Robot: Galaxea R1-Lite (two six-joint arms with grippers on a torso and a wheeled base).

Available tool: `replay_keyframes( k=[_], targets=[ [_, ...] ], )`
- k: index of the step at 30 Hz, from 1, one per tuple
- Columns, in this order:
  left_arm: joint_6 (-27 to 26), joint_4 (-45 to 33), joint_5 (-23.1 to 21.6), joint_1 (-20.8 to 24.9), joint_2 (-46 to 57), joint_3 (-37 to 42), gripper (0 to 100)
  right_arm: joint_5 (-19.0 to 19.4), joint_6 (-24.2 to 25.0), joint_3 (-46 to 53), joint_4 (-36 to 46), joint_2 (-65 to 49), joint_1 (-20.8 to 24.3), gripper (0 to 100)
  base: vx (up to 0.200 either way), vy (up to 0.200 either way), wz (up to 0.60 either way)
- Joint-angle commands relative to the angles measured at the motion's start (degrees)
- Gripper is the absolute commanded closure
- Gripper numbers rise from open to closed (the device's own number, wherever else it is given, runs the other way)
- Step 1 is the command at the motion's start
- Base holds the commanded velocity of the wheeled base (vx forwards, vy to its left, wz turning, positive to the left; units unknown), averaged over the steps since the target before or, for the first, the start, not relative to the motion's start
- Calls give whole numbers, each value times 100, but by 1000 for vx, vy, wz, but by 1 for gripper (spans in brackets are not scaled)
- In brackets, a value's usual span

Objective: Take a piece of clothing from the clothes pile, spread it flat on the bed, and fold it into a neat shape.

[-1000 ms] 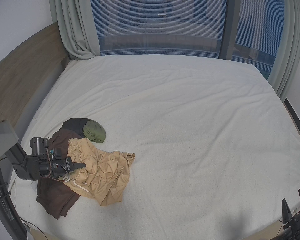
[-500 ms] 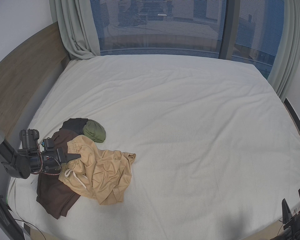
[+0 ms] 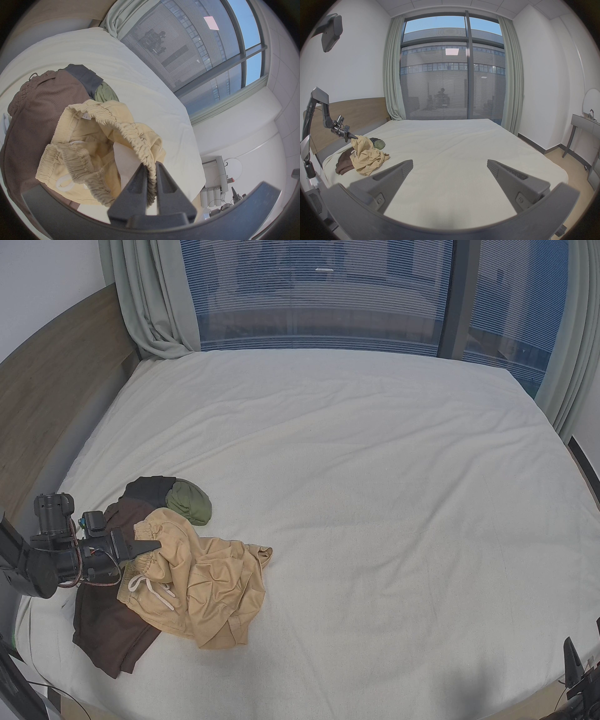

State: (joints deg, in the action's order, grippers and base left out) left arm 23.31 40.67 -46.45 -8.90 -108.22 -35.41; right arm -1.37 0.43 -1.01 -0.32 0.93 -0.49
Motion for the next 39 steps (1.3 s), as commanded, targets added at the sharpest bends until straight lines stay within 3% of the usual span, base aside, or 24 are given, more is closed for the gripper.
replay_keyframes(
  k=[1, 11, 24, 32, 39],
  targets=[
    [174, 134, -5, 20, 160, 17, 100, 5, 1, 101, -3, -57, 5, 0, 0, 0, 0],
    [631, 319, -5, 134, 749, 17, 100, 5, -8, 101, -3, -57, -4, 0, 0, 0, 0],
    [543, 1128, 66, 468, 1013, 8, 100, -4, -8, 101, -3, -57, -4, 0, 0, 0, 0],
    [552, 1409, 13, 916, 1127, 237, 100, -4, 1, 101, -3, -57, -4, 0, 0, 0, 0],
    [1150, 2112, 30, 1365, 1136, 254, 100, -4, 1, 101, -3, -57, 5, 0, 0, 0, 0]
  ],
)
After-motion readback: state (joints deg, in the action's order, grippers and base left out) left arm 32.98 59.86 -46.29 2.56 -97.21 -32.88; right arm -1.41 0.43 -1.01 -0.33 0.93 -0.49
